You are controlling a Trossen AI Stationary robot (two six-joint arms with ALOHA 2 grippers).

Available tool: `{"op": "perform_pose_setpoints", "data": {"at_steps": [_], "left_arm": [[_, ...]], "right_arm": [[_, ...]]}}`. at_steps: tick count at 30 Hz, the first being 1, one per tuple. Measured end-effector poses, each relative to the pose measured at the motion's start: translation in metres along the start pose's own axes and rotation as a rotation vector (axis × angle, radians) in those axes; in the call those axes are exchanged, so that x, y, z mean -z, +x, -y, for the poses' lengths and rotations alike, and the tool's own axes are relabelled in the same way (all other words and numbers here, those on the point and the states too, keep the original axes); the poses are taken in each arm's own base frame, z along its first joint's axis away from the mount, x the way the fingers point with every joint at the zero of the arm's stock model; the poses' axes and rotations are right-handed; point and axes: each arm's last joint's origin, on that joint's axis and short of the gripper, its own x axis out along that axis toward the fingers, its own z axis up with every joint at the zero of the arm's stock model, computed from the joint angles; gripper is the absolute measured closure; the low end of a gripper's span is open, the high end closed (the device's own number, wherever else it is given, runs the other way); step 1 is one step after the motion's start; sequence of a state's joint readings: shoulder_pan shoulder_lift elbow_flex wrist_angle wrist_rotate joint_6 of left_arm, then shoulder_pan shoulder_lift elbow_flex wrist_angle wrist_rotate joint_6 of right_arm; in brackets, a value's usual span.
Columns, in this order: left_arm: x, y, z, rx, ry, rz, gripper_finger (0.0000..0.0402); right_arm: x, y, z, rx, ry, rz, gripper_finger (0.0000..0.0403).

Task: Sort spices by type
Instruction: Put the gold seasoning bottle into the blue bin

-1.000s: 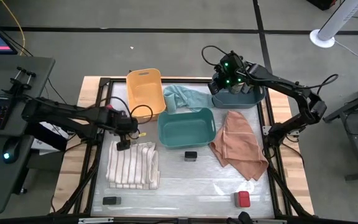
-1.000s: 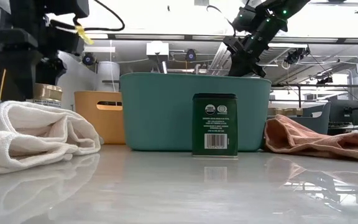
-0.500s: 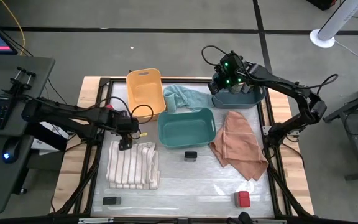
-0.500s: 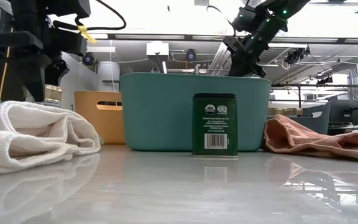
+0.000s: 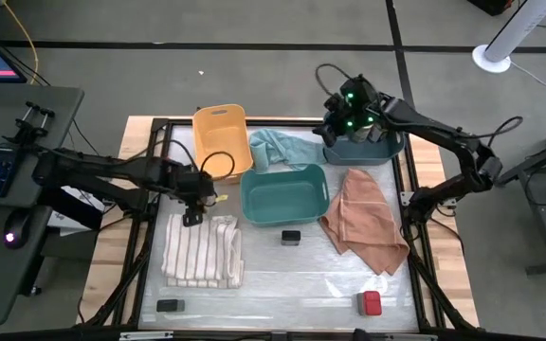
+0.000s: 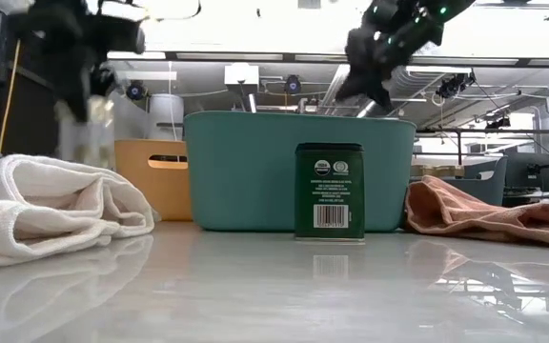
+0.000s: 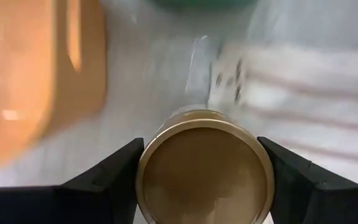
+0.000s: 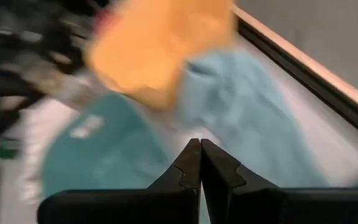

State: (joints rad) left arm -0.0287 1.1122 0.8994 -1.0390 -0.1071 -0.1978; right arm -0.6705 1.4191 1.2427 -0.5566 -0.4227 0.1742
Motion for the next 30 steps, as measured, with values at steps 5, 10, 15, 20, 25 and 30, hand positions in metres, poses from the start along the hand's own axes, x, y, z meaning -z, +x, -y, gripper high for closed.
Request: {"op": "perform_pose_setpoints", "data": {"at_steps": [5,10,15,20,25,30], "left_arm": [[-0.027,-0.044,-0.005,0.015,0.030,0.167,0.0164],[-0.052,-0.081,-0.015,-0.061,0.070,0.345,0.0164],[-0.091,-0.088,-0.034,-0.176,0.120,0.454,0.0164],[-0.131,-0.074,-0.060,-0.259,0.145,0.443,0.0164],[-0.154,-0.068,-0.076,-0.208,0.122,0.462,0.0164],[-0.162,-0.066,-0.080,-0.130,0.142,0.510,0.0164]], "right_arm": [[-0.008,-0.032,-0.021,-0.118,-0.120,0.141,0.0403],[-0.009,-0.059,-0.048,-0.205,-0.194,0.242,0.0403],[-0.013,-0.066,-0.082,-0.340,-0.243,0.351,0.0402],[-0.016,-0.058,-0.109,-0.398,-0.267,0.444,0.0377],[-0.013,-0.053,-0.117,-0.368,-0.226,0.439,0.0276],[-0.009,-0.048,-0.126,-0.294,-0.243,0.459,0.0151]]}}
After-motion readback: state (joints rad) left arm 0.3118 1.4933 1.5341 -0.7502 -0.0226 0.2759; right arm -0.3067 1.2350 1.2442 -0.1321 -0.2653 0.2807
